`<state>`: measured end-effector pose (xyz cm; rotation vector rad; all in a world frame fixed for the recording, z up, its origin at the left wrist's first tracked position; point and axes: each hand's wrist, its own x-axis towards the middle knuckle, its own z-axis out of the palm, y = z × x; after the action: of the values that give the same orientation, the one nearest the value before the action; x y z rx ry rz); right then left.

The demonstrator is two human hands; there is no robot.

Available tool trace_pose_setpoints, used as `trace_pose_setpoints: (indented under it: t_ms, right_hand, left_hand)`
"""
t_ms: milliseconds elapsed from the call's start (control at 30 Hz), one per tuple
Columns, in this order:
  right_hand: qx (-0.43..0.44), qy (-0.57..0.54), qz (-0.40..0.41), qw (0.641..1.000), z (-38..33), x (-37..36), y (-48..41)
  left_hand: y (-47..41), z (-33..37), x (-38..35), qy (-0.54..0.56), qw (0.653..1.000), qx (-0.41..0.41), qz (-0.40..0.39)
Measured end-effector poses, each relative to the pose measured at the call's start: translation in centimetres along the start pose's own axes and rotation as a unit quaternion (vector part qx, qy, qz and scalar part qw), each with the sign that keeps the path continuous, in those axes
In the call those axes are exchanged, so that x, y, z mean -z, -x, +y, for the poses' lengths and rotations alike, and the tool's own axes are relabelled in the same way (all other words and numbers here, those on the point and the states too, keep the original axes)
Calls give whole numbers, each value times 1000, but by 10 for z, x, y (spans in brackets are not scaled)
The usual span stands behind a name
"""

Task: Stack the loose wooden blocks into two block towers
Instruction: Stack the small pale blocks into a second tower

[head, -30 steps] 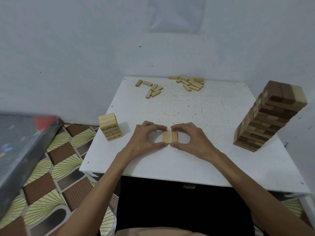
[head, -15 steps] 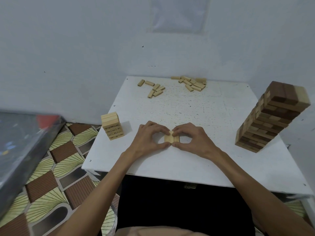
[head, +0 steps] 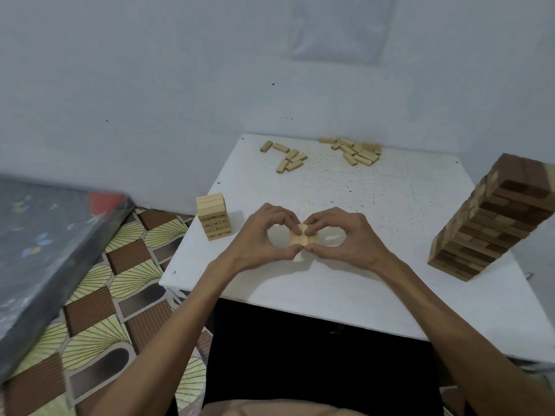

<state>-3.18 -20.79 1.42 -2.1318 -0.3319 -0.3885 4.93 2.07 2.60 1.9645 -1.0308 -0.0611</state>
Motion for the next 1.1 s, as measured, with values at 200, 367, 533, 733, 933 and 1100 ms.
trace_pose_setpoints:
  t_ms: [200,367,533,733,933,1100]
  right_hand:
    - [37,-16,-23,999,-15,-3,-26]
    - [58,-33,-43,997,-30,-13,-51]
    - [75,-46,-62,994,-43,-29,-77]
    - [98,-59,-81,990,-54,-56,-107]
    - [94,-61,-114,987,-59,-80,-133]
    - [88,-42,-133,986,-60,-90,-149]
  left_hand:
    - [5,5,28,-32,999,-7,33]
    - [12,10,55,-48,997,-2,55]
    - [22,11,81,-69,995,10,76]
    - [35,-1,110,-89,990,41,103]
    - [47,-13,132,-73,985,88,130]
    - [49,-27,141,-57,983,107,140]
